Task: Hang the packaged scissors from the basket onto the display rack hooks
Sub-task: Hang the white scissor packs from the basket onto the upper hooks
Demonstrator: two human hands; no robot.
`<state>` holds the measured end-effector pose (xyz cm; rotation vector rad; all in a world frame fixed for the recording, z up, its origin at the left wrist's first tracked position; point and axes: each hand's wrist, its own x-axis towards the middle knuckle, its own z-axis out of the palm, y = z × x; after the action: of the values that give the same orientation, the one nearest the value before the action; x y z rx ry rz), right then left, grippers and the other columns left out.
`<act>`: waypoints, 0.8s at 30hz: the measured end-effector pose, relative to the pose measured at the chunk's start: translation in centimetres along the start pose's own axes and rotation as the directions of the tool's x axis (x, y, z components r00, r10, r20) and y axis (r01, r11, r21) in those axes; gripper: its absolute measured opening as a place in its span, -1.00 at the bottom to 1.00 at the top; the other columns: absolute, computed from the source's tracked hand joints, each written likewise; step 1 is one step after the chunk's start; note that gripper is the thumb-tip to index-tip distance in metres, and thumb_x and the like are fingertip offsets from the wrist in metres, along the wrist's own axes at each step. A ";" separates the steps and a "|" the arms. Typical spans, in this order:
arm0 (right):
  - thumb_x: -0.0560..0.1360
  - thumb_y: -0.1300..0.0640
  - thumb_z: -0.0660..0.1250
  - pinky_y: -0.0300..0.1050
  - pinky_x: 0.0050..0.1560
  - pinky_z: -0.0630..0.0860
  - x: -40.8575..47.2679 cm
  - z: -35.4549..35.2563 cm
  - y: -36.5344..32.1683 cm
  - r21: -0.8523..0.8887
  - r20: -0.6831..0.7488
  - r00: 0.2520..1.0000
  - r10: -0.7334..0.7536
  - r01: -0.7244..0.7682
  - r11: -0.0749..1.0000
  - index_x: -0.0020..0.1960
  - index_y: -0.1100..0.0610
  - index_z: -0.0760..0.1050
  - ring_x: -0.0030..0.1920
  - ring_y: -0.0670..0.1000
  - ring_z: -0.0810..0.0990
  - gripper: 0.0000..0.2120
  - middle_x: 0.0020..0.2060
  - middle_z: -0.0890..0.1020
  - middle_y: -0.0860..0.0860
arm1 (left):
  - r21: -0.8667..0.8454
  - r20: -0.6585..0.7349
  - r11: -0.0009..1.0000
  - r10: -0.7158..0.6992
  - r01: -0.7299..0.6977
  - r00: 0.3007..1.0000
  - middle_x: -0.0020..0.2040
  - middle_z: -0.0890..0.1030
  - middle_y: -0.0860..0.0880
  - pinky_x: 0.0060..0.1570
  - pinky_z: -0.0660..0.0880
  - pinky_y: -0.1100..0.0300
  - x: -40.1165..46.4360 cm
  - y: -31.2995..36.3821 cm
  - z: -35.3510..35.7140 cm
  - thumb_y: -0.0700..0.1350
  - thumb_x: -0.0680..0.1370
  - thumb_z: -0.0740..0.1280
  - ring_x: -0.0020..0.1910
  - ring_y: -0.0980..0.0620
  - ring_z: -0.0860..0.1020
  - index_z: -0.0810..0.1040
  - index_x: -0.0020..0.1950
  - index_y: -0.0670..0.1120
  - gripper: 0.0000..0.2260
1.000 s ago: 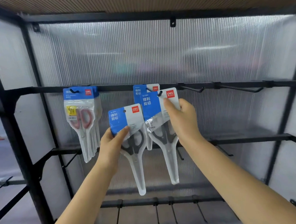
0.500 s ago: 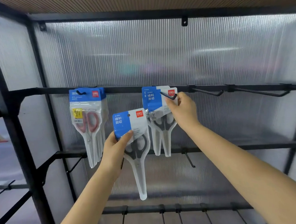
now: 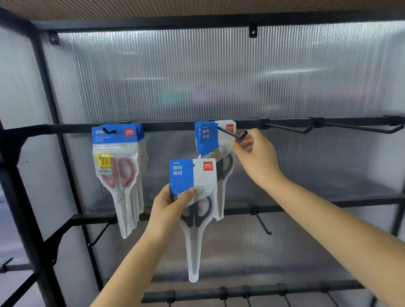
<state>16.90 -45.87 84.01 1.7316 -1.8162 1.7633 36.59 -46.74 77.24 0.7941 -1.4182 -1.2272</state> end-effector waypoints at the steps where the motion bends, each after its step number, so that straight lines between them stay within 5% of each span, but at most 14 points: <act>1: 0.53 0.05 0.30 -0.34 -0.18 0.40 -0.8 -0.6 -0.3 0.017 0.048 0.999 -0.008 0.007 1.000 0.09 0.14 0.44 -0.07 -0.06 0.51 -0.79 -0.06 0.53 -0.01 | 0.004 0.025 1.000 0.004 -0.004 1.000 0.01 0.65 -0.07 0.09 0.55 -0.11 -0.2 0.0 0.3 -0.13 0.53 0.35 0.03 -0.13 0.62 0.52 0.07 -0.01 -0.86; 4: 0.54 -0.04 0.26 -0.45 -0.18 0.36 -2.8 -2.6 -1.5 -0.005 0.283 0.959 0.012 -0.011 1.000 0.14 0.10 0.47 -0.06 -0.17 0.48 -0.73 -0.06 0.52 -0.11 | 0.015 0.099 1.000 0.020 -0.022 0.995 -0.02 0.67 -0.01 0.06 0.57 -0.02 -1.1 0.0 1.6 -0.14 0.52 0.36 0.00 -0.05 0.63 0.53 0.06 0.01 -0.86; 7: 0.53 0.03 0.30 -0.31 -0.11 0.48 -4.3 -4.0 -2.1 0.003 0.401 0.916 0.024 -0.028 1.000 0.09 0.11 0.50 -0.02 -0.08 0.56 -0.80 -0.08 0.58 -0.08 | 0.020 0.142 0.999 0.036 -0.040 0.989 -0.04 0.67 0.03 0.03 0.58 0.06 -2.1 0.1 3.0 -0.14 0.51 0.36 -0.02 -0.01 0.63 0.53 0.05 0.03 -0.85; 9: 0.52 0.11 0.32 -0.16 -0.10 0.52 -4.9 -4.9 -2.3 0.011 0.405 0.914 0.009 -0.015 1.000 -0.05 0.05 0.47 -0.04 -0.02 0.60 -0.96 -0.13 0.60 -0.06 | 0.008 0.162 0.999 0.052 -0.054 0.985 -0.04 0.67 0.04 0.01 0.59 0.10 -2.8 0.2 3.8 -0.14 0.51 0.36 -0.03 0.02 0.64 0.53 0.05 0.04 -0.85; 12: 0.51 0.18 0.33 -0.13 -0.14 0.54 -5.5 -6.4 -3.0 0.034 0.383 0.922 -0.058 0.049 0.998 -0.20 -0.04 0.41 -0.08 0.00 0.62 -0.82 -0.18 0.61 -0.06 | -0.034 0.209 0.997 0.079 -0.074 0.975 -0.04 0.67 0.05 -0.05 0.58 0.20 -3.7 0.3 4.4 -0.15 0.50 0.36 -0.06 0.07 0.64 0.54 0.08 0.03 -0.82; 18: 0.49 0.19 0.36 -0.19 -0.09 0.49 -5.2 -9.4 -5.7 0.063 0.316 0.923 -0.221 0.211 0.975 -0.20 -0.07 0.43 -0.15 -0.03 0.60 -0.80 -0.24 0.60 -0.11 | -0.094 0.317 0.993 0.095 -0.068 0.944 -0.17 0.68 0.01 -0.11 0.60 0.19 -5.0 0.6 4.7 -0.28 0.49 0.35 -0.16 0.07 0.64 0.55 0.00 -0.15 -0.88; 24: 0.50 0.20 0.35 -0.15 -0.06 0.52 -3.8 -10.6 -7.7 0.107 0.223 0.948 -0.228 0.208 0.972 -0.20 -0.05 0.44 -0.17 -0.02 0.60 -0.80 -0.26 0.58 -0.13 | -0.198 0.245 0.976 0.138 -0.090 0.960 -0.31 0.65 0.01 -0.20 0.58 0.27 -5.4 2.2 5.1 -0.28 0.47 0.36 -0.28 0.09 0.64 0.50 -0.19 -0.15 -0.92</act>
<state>17.34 -33.51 89.85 2.1608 -1.5694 1.6263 33.20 -39.87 78.20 0.4287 -1.5078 -1.3858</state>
